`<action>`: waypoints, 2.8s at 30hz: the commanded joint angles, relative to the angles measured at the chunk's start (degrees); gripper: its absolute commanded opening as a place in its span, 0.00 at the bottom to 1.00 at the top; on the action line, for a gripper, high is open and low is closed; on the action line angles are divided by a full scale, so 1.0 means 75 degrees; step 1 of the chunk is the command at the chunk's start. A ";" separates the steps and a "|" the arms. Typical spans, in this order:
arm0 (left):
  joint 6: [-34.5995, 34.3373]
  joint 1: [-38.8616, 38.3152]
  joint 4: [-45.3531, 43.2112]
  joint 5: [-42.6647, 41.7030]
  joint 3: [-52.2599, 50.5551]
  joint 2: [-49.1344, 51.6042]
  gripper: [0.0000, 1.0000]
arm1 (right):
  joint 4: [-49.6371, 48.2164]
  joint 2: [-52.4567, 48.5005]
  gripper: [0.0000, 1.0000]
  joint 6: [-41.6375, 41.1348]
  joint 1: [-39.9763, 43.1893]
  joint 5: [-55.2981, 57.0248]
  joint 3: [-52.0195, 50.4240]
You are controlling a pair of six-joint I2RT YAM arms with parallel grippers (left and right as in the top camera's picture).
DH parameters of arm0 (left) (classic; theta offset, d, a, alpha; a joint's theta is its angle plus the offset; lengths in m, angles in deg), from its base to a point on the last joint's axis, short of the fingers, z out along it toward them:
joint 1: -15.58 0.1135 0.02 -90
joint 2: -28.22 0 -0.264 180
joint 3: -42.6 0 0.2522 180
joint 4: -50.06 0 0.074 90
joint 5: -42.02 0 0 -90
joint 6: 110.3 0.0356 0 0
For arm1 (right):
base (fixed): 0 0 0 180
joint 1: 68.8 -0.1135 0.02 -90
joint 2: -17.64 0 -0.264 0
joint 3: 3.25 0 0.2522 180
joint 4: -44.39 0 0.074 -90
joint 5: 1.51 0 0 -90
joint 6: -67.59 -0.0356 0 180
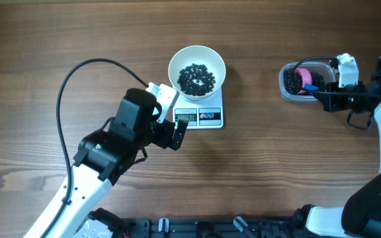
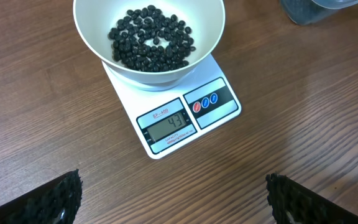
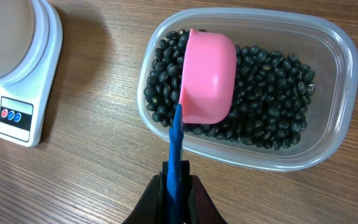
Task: Scoop item into bowl and weigh 150g on scale
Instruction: 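Dip the scoop into the black beans again with the right gripper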
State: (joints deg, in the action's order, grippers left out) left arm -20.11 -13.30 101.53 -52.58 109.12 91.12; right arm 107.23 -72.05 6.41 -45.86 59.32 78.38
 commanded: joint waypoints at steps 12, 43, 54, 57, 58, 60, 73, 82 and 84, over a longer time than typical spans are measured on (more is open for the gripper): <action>0.0119 -0.0032 -0.0003 -0.0119 -0.0020 0.0015 1.00 | -0.0178 -0.0475 0.04 -0.0667 0.0026 -0.0985 -0.0067; 0.0119 -0.0032 -0.0003 -0.0119 -0.0020 0.0015 1.00 | -0.0291 -0.0493 0.04 -0.4036 0.0653 -0.1504 -0.0067; 0.0122 -0.0032 -0.0003 -0.0119 -0.0020 0.0015 1.00 | -0.0778 -0.0493 0.04 -0.5333 0.0653 -0.1614 -0.0067; 0.0119 -0.0032 -0.0003 -0.0119 -0.0020 0.0015 1.00 | -0.0822 -0.0493 0.04 -0.5455 0.0653 -0.1612 -0.0067; 0.0122 -0.0032 -0.0003 -0.0119 -0.0020 0.0015 1.00 | -0.0825 -0.0493 0.04 -0.5455 0.0653 -0.1612 -0.0067; 0.0119 -0.0032 -0.0003 -0.0119 -0.0020 0.0015 1.00 | -0.0822 -0.0493 0.04 -0.5447 0.0653 -0.1612 -0.0067; 0.0119 -0.0032 -0.0003 -0.0119 -0.0020 0.0015 1.00 | -0.0799 -0.0493 0.04 -0.5846 0.1428 -0.2882 -0.0067; 0.0119 -0.0032 -0.0003 -0.0119 -0.0020 0.0015 1.00 | -0.0662 -0.0493 0.04 -0.5852 0.2174 -0.4540 -0.0067; 0.0119 -0.0032 0.0000 -0.0119 -0.0020 0.0015 1.00 | -0.0647 -0.0493 0.04 -0.5869 0.2174 -0.4616 -0.0067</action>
State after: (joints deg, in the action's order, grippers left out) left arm -20.11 -13.30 101.53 -52.60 109.12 91.12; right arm 102.29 -75.04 -37.46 -29.69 29.20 78.30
